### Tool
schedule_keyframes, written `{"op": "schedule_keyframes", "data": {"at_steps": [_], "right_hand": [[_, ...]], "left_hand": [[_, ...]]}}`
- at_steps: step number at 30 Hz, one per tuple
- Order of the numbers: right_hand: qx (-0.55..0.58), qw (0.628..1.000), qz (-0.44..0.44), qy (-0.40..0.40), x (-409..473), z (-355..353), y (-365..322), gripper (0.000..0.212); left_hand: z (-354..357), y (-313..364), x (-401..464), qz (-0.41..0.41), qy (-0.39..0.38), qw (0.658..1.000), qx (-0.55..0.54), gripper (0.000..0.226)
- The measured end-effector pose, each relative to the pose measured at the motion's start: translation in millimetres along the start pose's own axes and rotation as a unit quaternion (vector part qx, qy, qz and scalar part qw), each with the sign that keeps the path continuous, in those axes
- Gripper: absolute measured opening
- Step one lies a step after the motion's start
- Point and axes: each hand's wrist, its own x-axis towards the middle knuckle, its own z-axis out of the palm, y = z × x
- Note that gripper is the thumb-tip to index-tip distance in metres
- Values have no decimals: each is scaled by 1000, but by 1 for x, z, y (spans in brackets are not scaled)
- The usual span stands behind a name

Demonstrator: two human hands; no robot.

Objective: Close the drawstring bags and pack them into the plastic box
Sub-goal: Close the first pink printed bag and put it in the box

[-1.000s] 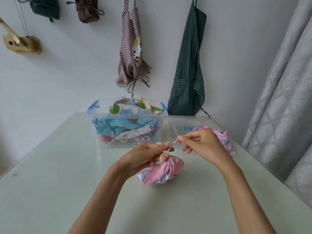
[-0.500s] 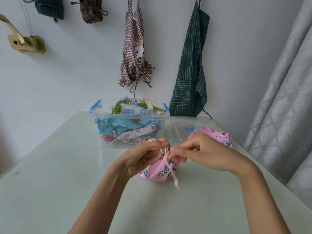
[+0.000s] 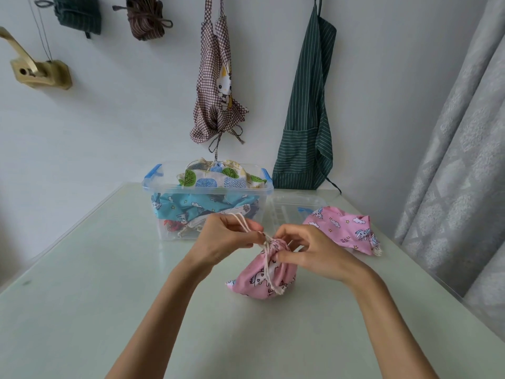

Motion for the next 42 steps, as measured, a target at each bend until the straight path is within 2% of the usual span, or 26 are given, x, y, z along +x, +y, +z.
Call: {"op": "schedule_keyframes", "data": {"at_steps": [5, 10, 13, 15, 19, 23, 25, 26, 27, 28, 29, 30, 31, 32, 34, 35, 39, 40, 42], "right_hand": [[-13, 999, -31, 4, -1, 6, -7, 10], [34, 997, 56, 27, -1, -1, -7, 33], [68, 995, 64, 42, 1, 0, -4, 17], [88, 994, 50, 38, 2, 6, -1, 17], [132, 983, 44, 117, 5, 9, -1, 12], [142, 967, 49, 204, 9, 11, -6, 15], [227, 948, 91, 205, 12, 13, -9, 20], [334, 921, 108, 168, 12, 14, -11, 23], [453, 877, 116, 112, 12, 14, -13, 24], [538, 833, 118, 63, 10, 13, -16, 25], [572, 812, 111, 34, 9, 12, -16, 26], [573, 812, 104, 29, 9, 12, -14, 28], [551, 828, 97, 39, 11, 11, -9, 31], [486, 866, 93, 67, 12, 10, -4, 34], [263, 954, 80, 124, 10, 6, 1, 40], [172, 972, 76, 141, 9, 2, 5, 42], [-25, 977, 53, 205, 1, -13, 10, 47], [-11, 974, 46, 223, 0, -15, 9, 47], [114, 964, 28, 237, 0, -16, 3, 41]], "left_hand": [[8, -7, -1, 110, 89, 982, 128, 15], [8, -11, 0, 155, 105, 976, 109, 10], [7, -12, -1, 174, 116, 971, 118, 11], [7, -12, -2, 179, 124, 966, 142, 12], [4, -17, 2, 165, 118, 968, 147, 11], [5, -15, 4, 141, 38, 988, 55, 13], [10, -15, 4, 118, 14, 993, 2, 13], [12, -15, 4, 104, 7, 994, -25, 14], [13, -16, 5, 91, 1, 995, -48, 15], [13, -16, 7, 82, -3, 994, -66, 16], [13, -16, 7, 76, -6, 994, -76, 18], [13, -16, 8, 73, -6, 994, -82, 20], [12, -16, 8, 71, -2, 994, -86, 21], [11, -16, 9, 67, 2, 994, -92, 22], [10, -17, 9, 59, 6, 994, -96, 24], [9, -18, 10, 57, 7, 994, -93, 25], [10, -18, 9, 61, 22, 995, -80, 24], [10, -18, 9, 60, 29, 995, -79, 23], [10, -17, 9, 58, 35, 995, -79, 23]]}}
